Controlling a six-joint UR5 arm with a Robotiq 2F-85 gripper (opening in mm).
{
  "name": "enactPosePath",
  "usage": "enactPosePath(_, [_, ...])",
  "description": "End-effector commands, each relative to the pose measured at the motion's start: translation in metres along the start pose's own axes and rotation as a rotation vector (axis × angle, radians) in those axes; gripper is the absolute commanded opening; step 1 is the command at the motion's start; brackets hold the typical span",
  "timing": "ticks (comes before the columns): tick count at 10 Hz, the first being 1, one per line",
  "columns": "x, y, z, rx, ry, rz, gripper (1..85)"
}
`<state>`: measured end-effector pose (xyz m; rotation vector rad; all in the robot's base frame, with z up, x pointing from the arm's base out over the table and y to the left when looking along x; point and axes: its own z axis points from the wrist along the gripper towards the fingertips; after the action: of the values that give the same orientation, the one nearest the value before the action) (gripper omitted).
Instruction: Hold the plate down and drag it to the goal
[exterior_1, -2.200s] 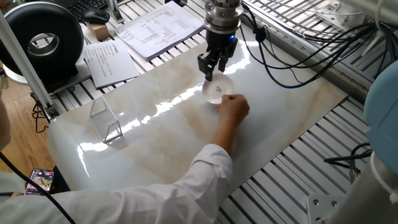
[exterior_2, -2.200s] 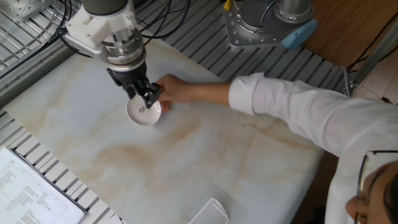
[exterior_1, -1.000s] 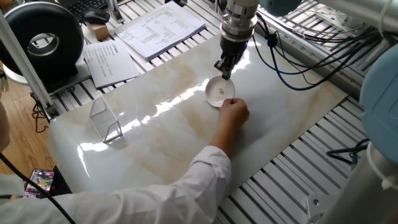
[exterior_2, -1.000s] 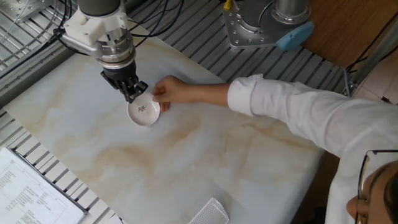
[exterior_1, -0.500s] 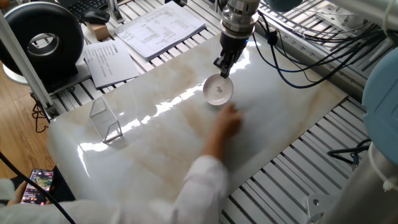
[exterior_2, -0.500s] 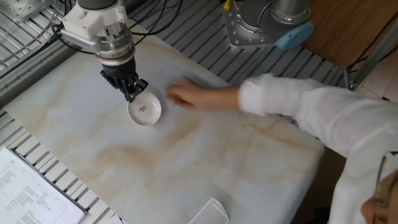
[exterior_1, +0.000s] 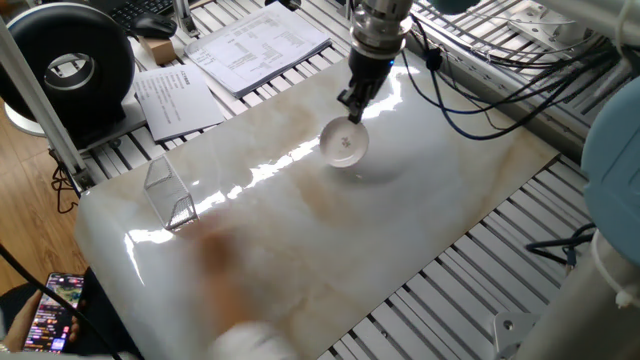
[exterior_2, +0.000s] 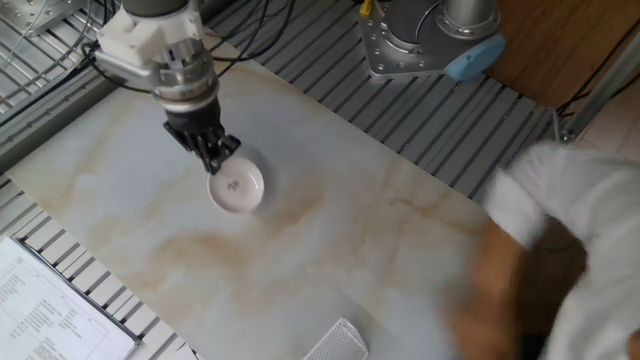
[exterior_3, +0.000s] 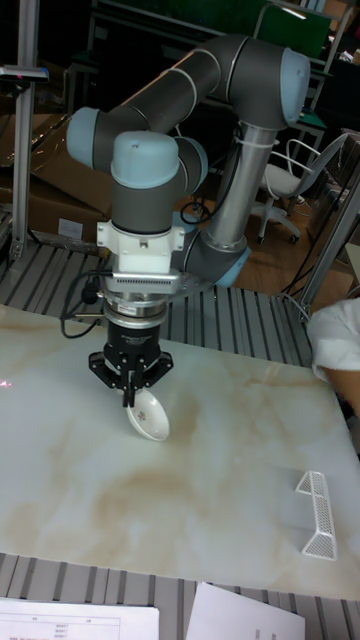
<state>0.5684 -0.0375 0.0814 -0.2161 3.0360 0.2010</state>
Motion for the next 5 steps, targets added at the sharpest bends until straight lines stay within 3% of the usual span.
enactPosePath(1, [-0.029,0.038,0.003,-0.048,-0.017,0.058,1.3])
enactPosePath(4, [-0.057,0.056,0.023,-0.066,-0.057,0.069,1.3])
enactPosePath(5, [-0.055,0.052,0.023,-0.052,-0.051,0.083,1.3])
